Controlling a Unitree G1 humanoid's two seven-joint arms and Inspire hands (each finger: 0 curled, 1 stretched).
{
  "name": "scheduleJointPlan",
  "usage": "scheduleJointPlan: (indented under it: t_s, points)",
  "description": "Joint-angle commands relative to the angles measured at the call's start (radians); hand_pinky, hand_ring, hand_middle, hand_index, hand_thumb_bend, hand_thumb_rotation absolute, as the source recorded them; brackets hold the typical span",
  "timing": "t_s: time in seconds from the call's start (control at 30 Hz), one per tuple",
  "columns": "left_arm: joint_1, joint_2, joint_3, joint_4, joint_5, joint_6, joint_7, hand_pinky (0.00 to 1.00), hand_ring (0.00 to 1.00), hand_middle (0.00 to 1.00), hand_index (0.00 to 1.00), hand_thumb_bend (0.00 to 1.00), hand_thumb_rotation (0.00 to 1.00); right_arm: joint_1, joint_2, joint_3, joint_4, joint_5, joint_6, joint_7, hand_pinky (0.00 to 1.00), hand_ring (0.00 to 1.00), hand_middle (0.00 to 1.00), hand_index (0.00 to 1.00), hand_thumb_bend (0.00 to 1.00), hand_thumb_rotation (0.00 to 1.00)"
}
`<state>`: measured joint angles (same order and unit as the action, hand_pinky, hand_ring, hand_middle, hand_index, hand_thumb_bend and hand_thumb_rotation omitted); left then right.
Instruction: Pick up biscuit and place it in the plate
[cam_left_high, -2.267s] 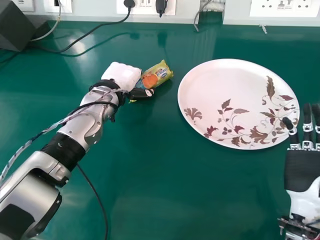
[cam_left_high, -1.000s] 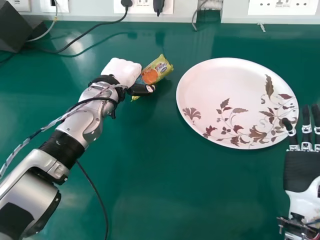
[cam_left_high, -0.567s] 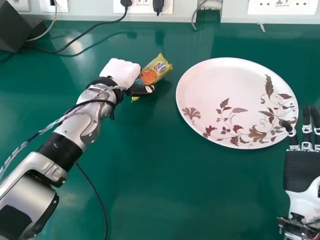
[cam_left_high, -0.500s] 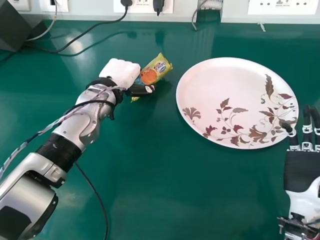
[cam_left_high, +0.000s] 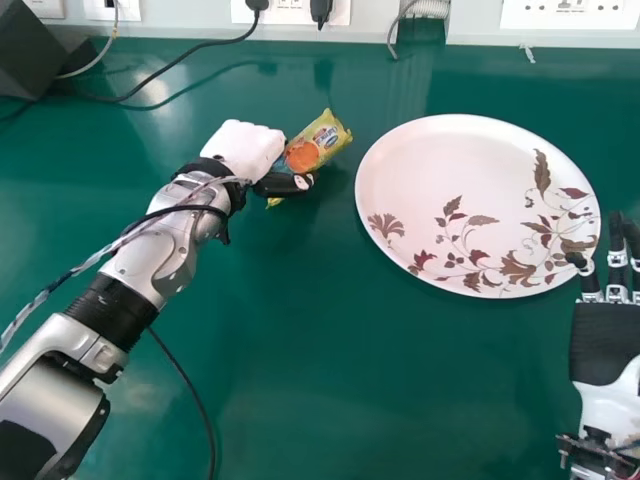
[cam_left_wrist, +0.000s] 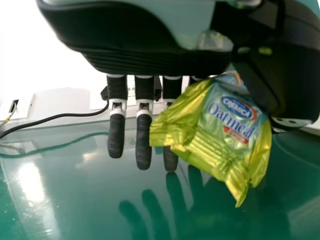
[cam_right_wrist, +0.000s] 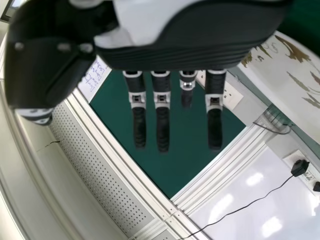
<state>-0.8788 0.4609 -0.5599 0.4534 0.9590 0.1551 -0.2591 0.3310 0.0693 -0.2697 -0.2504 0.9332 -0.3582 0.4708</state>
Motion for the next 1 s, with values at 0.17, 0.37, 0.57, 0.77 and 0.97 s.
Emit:
scheduleJointPlan:
  t_s: [0.17, 0.37, 0.57, 0.77, 0.97]
  points:
    - [0.003, 0.015, 0.034, 0.005, -0.013, 0.003, -0.007, 0.37, 0.42, 0.5, 0.52, 0.51, 0.0, 0.004, 0.066, -0.008, 0.038, -0.007, -0.009, -0.01, 0.47, 0.58, 0.64, 0.65, 0.86, 0.0]
    - [-0.01, 0.015, 0.039, 0.023, -0.011, -0.005, -0.011, 0.37, 0.42, 0.5, 0.52, 0.51, 0.0, 0.003, 0.068, -0.007, 0.041, -0.016, -0.018, -0.02, 0.47, 0.59, 0.65, 0.66, 0.88, 0.01]
    - [-0.001, 0.018, 0.054, 0.0, -0.013, -0.006, -0.01, 0.35, 0.42, 0.5, 0.52, 0.51, 0.0, 0.005, 0.067, -0.004, 0.035, -0.03, -0.022, -0.042, 0.48, 0.6, 0.66, 0.66, 0.87, 0.0]
    - [0.012, 0.029, 0.071, -0.041, -0.018, -0.002, -0.017, 0.35, 0.42, 0.49, 0.52, 0.51, 0.0, 0.001, 0.068, -0.003, 0.037, -0.036, -0.028, -0.048, 0.51, 0.64, 0.67, 0.66, 0.84, 0.0]
    - [0.035, 0.039, 0.089, -0.108, -0.028, 0.003, -0.028, 0.34, 0.41, 0.49, 0.52, 0.51, 0.0, 0.006, 0.069, 0.0, 0.033, -0.044, -0.03, -0.071, 0.49, 0.63, 0.67, 0.66, 0.8, 0.0]
